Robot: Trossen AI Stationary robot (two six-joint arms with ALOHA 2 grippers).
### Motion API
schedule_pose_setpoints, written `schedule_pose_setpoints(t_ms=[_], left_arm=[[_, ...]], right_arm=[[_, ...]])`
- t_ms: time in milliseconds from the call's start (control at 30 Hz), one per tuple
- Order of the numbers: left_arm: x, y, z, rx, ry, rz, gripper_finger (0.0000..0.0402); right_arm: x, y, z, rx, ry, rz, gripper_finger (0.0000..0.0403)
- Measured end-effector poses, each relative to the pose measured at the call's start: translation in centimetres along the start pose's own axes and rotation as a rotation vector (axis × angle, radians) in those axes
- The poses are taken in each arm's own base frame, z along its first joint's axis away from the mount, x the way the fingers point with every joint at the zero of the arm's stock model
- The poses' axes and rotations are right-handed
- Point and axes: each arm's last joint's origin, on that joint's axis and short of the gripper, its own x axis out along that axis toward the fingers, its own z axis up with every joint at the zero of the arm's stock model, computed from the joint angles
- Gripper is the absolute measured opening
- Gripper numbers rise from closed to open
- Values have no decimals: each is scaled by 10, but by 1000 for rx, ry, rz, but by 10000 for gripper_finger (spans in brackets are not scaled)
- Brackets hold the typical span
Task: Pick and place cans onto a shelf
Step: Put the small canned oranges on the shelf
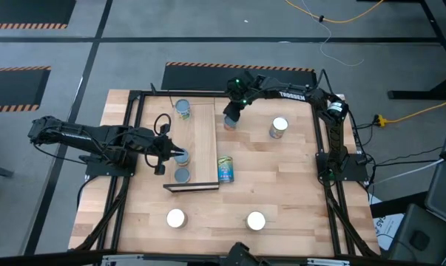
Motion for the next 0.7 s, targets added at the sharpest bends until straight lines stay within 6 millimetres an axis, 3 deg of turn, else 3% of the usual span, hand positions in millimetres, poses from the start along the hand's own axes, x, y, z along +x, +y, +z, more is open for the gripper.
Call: schedule_pose_setpoints(t_ms=[300, 500, 700], left_arm=[[0, 0, 0, 0, 0, 0, 39], [0, 0, 0, -1, 0, 0, 39], [0, 0, 0, -1, 0, 0, 39]], right_arm=[[3, 16, -18, -351, 188, 66, 87], [7, 23, -21, -602, 254, 6, 87], [12, 33, -21, -659, 264, -25, 87]])
